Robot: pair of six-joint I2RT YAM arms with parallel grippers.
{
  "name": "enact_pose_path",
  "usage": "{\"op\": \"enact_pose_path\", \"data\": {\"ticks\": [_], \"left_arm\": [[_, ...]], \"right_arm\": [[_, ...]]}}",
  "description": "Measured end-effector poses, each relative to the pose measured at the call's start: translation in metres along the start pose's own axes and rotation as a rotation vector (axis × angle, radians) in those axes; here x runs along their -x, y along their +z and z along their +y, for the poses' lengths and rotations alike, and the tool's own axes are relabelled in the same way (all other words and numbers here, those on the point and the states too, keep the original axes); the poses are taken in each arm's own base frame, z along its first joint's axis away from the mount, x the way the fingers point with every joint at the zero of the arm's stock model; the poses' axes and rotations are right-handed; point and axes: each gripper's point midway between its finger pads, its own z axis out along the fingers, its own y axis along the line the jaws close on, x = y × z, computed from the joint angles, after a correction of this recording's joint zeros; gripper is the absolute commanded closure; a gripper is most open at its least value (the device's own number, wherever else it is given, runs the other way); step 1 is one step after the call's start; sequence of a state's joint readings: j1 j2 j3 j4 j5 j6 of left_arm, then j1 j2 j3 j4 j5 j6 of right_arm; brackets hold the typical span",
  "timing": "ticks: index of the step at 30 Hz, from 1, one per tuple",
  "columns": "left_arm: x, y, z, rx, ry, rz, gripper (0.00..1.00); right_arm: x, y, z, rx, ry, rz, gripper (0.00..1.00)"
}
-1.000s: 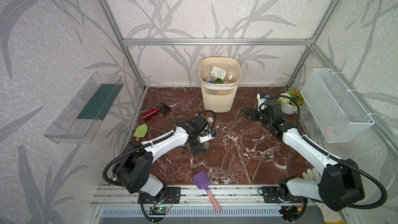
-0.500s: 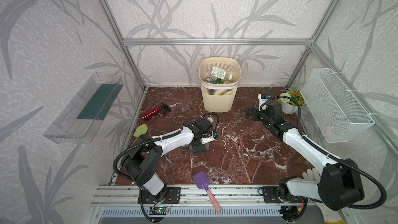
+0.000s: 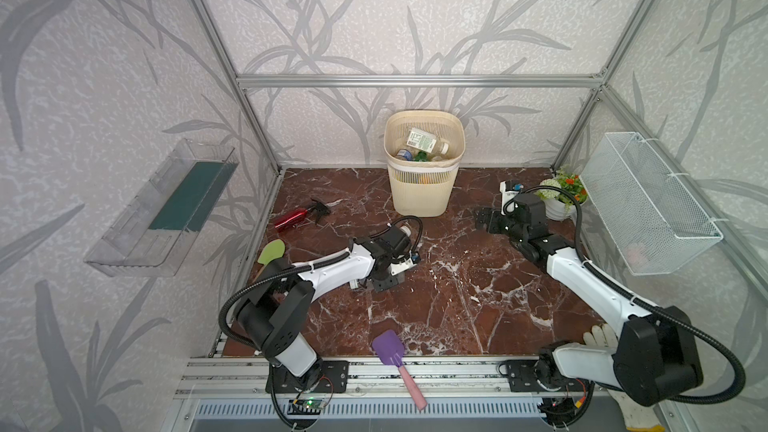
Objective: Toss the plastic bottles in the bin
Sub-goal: 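Lower the left gripper onto the crumpled clear bottle and close on it, then lift the crumpled bottle over the bin with the left gripper while the right arm advances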
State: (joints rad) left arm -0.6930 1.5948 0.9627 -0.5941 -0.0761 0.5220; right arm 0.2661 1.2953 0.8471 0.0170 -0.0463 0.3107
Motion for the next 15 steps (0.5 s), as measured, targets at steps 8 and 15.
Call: {"op": "enact_pose_path", "data": {"ticks": [8, 15], "left_arm": [[0.019, -0.051, 0.023, 0.132, -0.126, -0.217, 0.41], [0.038, -0.143, 0.057, 0.33, -0.317, -0.602, 0.4]], "right_arm": [[-0.003, 0.0, 0.003, 0.016, 0.01, 0.012, 0.04], [-0.036, 0.012, 0.018, 0.022, -0.038, 0.118, 0.04]]}}
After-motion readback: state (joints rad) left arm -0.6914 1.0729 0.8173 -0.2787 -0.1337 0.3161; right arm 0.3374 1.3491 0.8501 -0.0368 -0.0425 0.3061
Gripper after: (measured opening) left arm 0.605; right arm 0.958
